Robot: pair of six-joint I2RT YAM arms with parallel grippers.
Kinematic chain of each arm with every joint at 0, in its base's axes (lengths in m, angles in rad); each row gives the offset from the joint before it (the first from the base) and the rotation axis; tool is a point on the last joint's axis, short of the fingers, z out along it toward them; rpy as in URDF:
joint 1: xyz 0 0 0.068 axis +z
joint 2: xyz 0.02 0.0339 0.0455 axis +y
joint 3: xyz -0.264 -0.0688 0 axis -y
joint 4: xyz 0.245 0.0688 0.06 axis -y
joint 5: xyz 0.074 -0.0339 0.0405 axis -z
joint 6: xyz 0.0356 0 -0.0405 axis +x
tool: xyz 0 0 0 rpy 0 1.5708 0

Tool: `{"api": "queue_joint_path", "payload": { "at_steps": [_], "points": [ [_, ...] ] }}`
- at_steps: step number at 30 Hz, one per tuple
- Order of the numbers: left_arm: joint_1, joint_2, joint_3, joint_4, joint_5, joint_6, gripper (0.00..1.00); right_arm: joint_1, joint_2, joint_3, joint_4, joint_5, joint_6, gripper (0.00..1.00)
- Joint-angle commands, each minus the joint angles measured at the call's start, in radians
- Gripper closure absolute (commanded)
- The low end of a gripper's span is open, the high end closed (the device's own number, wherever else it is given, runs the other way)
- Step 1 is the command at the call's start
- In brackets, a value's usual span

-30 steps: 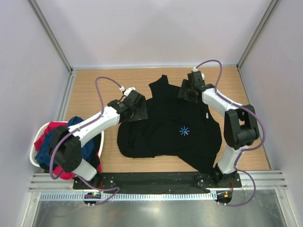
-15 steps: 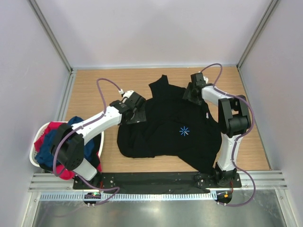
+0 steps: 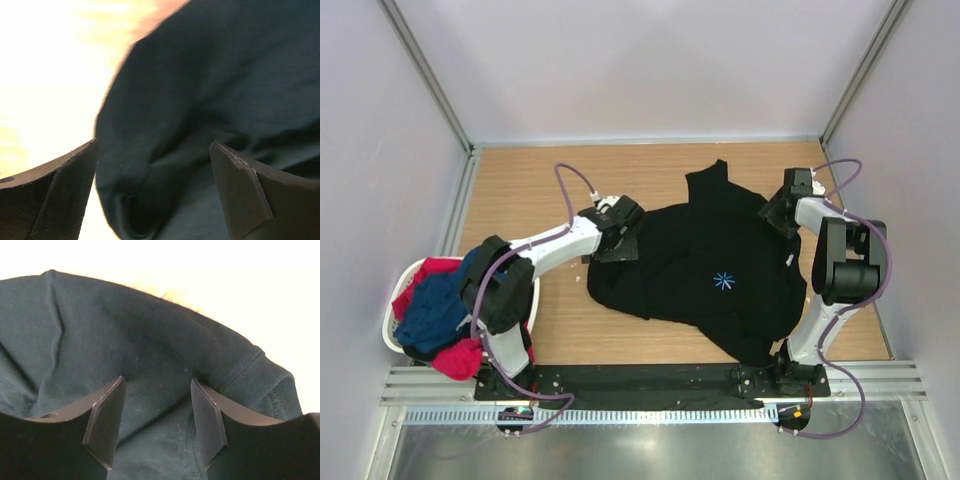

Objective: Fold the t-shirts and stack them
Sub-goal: Flatten the tshirt out

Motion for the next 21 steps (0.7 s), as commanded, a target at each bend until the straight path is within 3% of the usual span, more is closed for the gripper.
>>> {"api": "queue_joint_path", "payload": {
  "at_steps": [1, 7, 11, 16, 21],
  "points": [
    [-0.031, 0.025, 0.100, 0.029, 0.001, 0.054, 0.08, 0.012, -0.044, -0.029, -0.059, 0.012, -0.012, 0.39],
    [-0.085, 0.053, 0.175, -0.009, 0.030, 0.080, 0.09, 0.102, -0.233, 0.048, -0.157, 0.128, -0.070, 0.35],
    [-0.128, 0.077, 0.171, -0.008, 0.022, 0.095, 0.10, 0.165, -0.315, 0.058, -0.131, 0.009, -0.075, 0.32],
    [-0.150, 0.108, 0.160, -0.022, 0.018, 0.094, 0.19, 0.274, -0.288, 0.049, -0.079, 0.001, -0.080, 0.31],
    [-0.156, 0.123, 0.151, -0.040, 0.018, 0.091, 0.31, 0.335, -0.153, 0.068, -0.056, -0.028, -0.063, 0.32]
  ]
}}
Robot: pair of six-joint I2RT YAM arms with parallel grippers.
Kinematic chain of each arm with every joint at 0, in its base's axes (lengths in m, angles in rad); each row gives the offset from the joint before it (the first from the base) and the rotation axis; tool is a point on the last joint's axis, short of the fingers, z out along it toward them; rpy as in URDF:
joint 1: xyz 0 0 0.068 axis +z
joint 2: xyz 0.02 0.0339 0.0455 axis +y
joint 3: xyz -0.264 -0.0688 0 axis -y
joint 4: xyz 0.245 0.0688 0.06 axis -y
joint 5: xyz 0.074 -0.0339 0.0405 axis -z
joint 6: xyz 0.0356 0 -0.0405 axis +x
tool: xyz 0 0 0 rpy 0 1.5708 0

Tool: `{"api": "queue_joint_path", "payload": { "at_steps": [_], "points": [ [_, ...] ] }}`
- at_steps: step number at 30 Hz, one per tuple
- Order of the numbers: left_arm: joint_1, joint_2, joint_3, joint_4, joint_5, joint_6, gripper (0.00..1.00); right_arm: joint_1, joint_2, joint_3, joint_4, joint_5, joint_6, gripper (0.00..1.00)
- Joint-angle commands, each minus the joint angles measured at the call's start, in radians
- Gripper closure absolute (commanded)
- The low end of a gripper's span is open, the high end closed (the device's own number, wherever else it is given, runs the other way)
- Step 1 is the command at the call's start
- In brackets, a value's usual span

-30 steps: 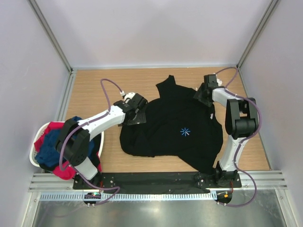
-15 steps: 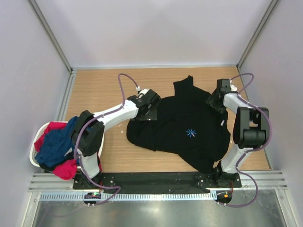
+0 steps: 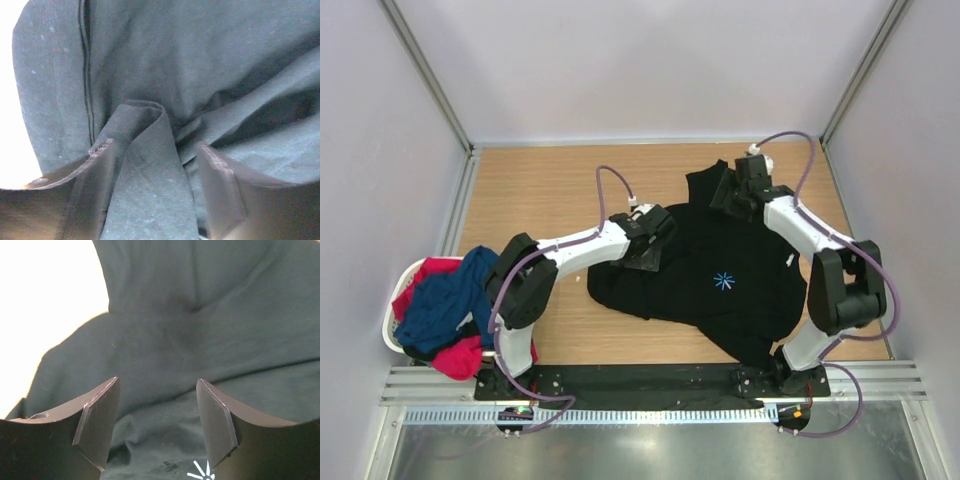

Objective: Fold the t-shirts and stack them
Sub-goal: Flatten the tshirt out

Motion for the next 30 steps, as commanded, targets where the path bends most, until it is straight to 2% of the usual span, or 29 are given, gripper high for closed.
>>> {"api": "queue_joint_path", "payload": {
  "at_steps": [1, 3, 4, 7, 9, 13, 20, 24, 26, 27, 29, 30],
  "points": [
    [-0.005, -0.005, -0.008, -0.024, -0.007, 0.004, 0.37, 0.021, 0.086, 0.020, 0.023, -0.023, 0.010, 0.32],
    [-0.005, -0.019, -0.031, -0.026, -0.007, -0.017, 0.48, 0.027, 0.116, 0.021, 0.032, -0.018, 0.012, 0.32],
    [-0.006, -0.025, -0.038, -0.030, -0.010, -0.028, 0.65, 0.027, 0.124, 0.021, 0.034, -0.020, 0.016, 0.32],
    [-0.008, -0.064, -0.051, -0.092, -0.011, -0.075, 0.88, 0.027, 0.158, 0.021, 0.040, -0.016, 0.023, 0.32],
    [-0.017, -0.102, -0.073, -0.162, -0.035, -0.127, 0.90, 0.027, 0.173, 0.021, 0.042, -0.016, 0.030, 0.33],
    [-0.058, -0.298, -0.189, -0.219, -0.057, -0.233, 0.88, 0.026, 0.199, 0.003, 0.058, 0.007, 0.052, 0.33],
    [-0.118, -0.571, -0.454, -0.302, 0.015, -0.451, 0.89, 0.027, 0.204, -0.023, 0.057, 0.040, 0.064, 0.33],
    [-0.176, -0.651, -0.547, -0.343, 0.060, -0.543, 0.87, 0.026, 0.209, -0.019, 0.034, 0.066, 0.072, 0.33],
    [-0.196, -0.676, -0.555, -0.377, 0.072, -0.583, 0.80, 0.025, 0.204, -0.020, 0.022, 0.072, 0.076, 0.33],
    [-0.212, -0.680, -0.523, -0.404, 0.072, -0.576, 0.47, 0.025, 0.192, -0.020, 0.019, 0.066, 0.072, 0.32],
    [-0.212, -0.679, -0.501, -0.418, 0.046, -0.565, 0.19, 0.024, 0.184, -0.013, 0.011, 0.059, 0.067, 0.32],
    [-0.212, -0.674, -0.437, -0.455, 0.019, -0.538, 0.11, 0.025, 0.181, -0.008, 0.006, 0.056, 0.065, 0.33]
  ]
}}
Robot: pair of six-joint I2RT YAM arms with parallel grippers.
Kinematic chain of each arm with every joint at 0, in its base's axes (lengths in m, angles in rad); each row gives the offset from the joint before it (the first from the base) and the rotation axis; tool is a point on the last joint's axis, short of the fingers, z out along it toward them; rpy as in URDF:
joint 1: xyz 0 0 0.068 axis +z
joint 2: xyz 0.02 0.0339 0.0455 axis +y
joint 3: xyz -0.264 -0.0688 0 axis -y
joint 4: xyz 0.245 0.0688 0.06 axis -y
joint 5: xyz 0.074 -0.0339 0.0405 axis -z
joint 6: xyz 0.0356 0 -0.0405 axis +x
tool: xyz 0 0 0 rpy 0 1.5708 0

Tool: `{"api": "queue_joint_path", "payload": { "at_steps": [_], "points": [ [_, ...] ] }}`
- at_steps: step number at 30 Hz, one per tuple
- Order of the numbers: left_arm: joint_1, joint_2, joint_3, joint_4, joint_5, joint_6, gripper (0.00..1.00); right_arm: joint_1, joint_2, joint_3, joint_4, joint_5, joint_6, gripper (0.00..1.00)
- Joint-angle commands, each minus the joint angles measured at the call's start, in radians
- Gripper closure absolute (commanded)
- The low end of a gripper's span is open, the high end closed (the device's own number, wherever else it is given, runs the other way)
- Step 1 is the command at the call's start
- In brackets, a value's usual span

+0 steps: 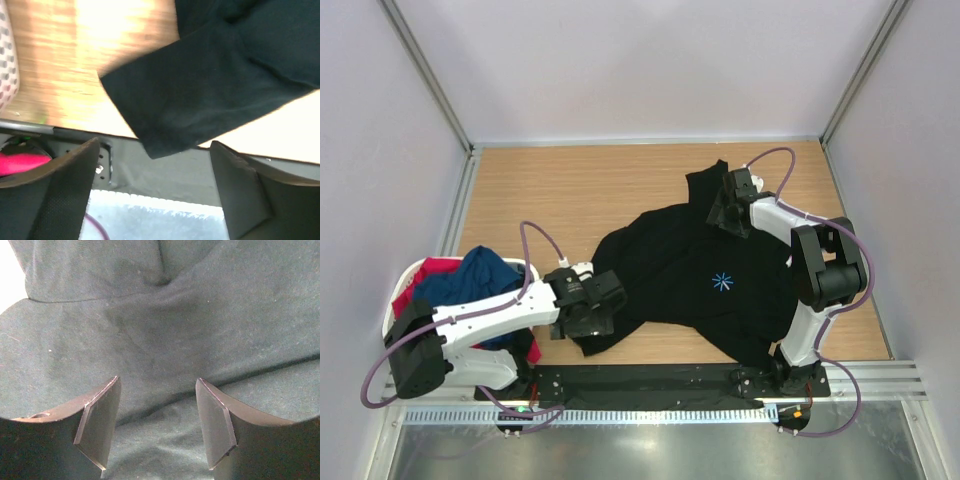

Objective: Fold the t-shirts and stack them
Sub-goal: Flatten the tshirt out

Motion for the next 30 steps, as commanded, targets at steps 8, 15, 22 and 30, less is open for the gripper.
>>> {"api": "queue_joint_path", "payload": {
  "at_steps": [8, 15, 22, 30],
  "points": [
    [0.086, 0.186, 0.482, -0.010, -0.353, 0.295, 0.01, 0.002, -0.099, 0.020, -0.046, -0.004, -0.012, 0.32],
    [0.340, 0.521, 0.758, 0.226, -0.194, 0.626, 0.21, 0.001, -0.145, -0.026, -0.041, -0.013, 0.005, 0.32],
    [0.378, 0.850, 1.082, 0.200, -0.203, 0.834, 0.25, 0.002, -0.167, -0.066, 0.000, -0.073, 0.037, 0.33],
    [0.413, 1.008, 1.217, 0.136, -0.181, 0.860, 0.41, 0.002, -0.193, -0.098, -0.018, -0.070, 0.024, 0.32]
  ]
}}
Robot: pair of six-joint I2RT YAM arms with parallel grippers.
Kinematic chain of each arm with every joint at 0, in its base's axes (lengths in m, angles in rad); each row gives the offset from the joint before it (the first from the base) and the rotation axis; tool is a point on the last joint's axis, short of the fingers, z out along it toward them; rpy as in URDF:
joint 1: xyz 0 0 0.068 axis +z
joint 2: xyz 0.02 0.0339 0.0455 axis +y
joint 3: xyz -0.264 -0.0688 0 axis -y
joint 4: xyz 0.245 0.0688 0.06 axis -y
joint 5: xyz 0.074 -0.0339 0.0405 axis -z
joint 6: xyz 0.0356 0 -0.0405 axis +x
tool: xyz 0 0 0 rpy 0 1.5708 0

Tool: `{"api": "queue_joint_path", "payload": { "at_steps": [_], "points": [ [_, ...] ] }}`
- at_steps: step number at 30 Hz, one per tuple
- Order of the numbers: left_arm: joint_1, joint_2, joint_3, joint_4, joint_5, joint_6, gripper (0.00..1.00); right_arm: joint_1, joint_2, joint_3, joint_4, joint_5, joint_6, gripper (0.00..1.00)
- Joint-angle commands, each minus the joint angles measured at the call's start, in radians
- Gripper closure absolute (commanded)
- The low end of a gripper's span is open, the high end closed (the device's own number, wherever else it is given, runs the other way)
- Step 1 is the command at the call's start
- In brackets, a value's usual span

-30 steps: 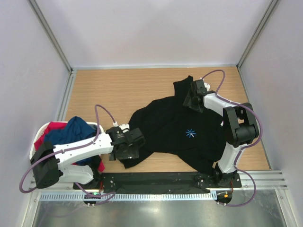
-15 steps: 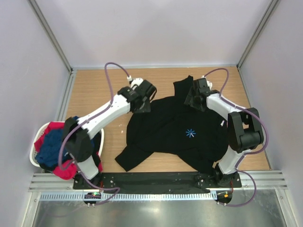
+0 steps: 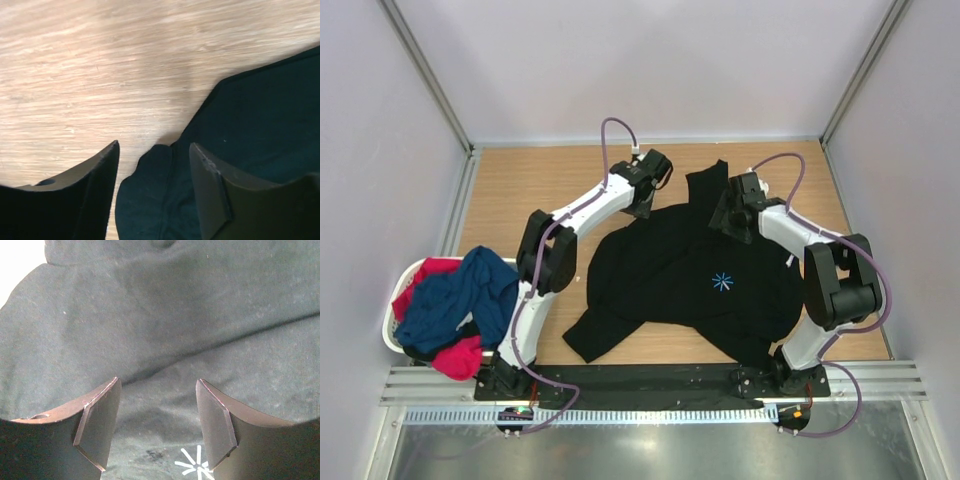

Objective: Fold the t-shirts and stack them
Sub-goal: Flatten the tshirt out

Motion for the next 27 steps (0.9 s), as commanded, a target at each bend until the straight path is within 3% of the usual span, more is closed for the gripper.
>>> {"api": "queue_joint_path", "payload": {
  "at_steps": [1, 6, 14, 22, 26, 27],
  "points": [
    [0.020, 0.005, 0.021, -0.039, 0.020, 0.040, 0.42, 0.002, -0.054, -0.016, 0.014, -0.015, 0.007, 0.32],
    [0.025, 0.011, -0.039, -0.002, 0.040, 0.027, 0.50, 0.002, -0.035, -0.018, 0.013, -0.016, 0.003, 0.32],
    [0.027, 0.031, -0.049, -0.007, 0.097, 0.021, 0.52, 0.002, -0.015, -0.003, 0.011, -0.019, -0.002, 0.32],
    [0.027, 0.002, -0.153, 0.025, 0.097, 0.006, 0.54, 0.002, 0.009, 0.011, 0.002, -0.012, -0.004, 0.32],
    [0.028, 0.008, -0.141, 0.018, 0.074, 0.003, 0.70, 0.001, 0.024, 0.014, 0.002, -0.018, -0.002, 0.32],
    [0.028, 0.008, -0.136, 0.016, 0.074, 0.006, 0.70, 0.002, 0.028, 0.013, 0.002, -0.018, -0.002, 0.32]
  ]
}}
